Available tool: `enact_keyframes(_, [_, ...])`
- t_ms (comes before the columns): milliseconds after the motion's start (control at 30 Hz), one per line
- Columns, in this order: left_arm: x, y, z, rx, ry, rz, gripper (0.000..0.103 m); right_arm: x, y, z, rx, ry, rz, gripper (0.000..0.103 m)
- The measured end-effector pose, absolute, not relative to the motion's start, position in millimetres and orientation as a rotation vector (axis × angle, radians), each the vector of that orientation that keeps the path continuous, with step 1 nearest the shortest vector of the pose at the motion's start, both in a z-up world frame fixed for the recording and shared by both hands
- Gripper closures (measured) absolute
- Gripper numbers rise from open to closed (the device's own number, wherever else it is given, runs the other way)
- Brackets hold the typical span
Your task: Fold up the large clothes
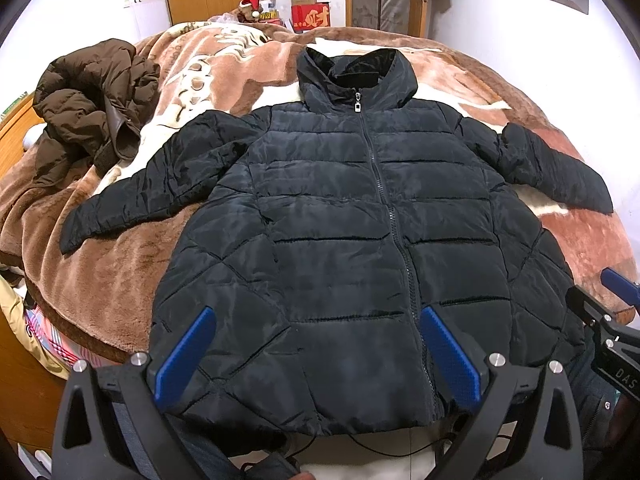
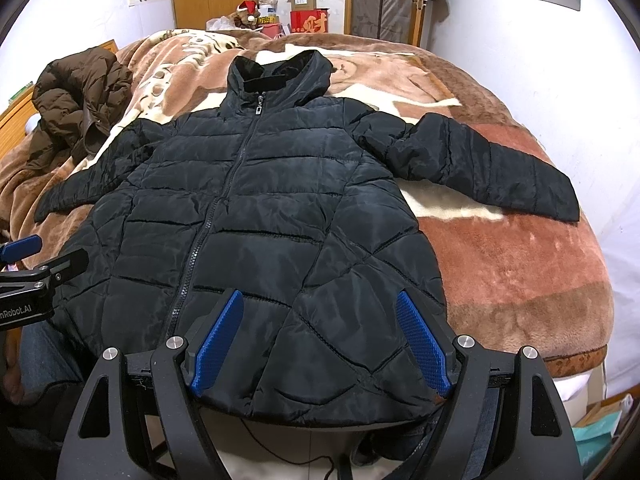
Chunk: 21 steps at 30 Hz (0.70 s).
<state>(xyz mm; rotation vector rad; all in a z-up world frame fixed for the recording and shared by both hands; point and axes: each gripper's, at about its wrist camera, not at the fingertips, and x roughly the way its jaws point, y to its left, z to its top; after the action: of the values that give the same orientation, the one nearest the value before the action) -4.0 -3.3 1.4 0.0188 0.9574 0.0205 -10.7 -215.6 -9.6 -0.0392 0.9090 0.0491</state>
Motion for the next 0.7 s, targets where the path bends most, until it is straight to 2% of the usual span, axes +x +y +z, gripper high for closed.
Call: enact_keyframes(700, [-5.2, -3.1, 0.1, 0.017, 0.961, 0.021, 0.0, -9.8, -215.1, -9.4, -0.039, 0.912, 0.049, 0.024])
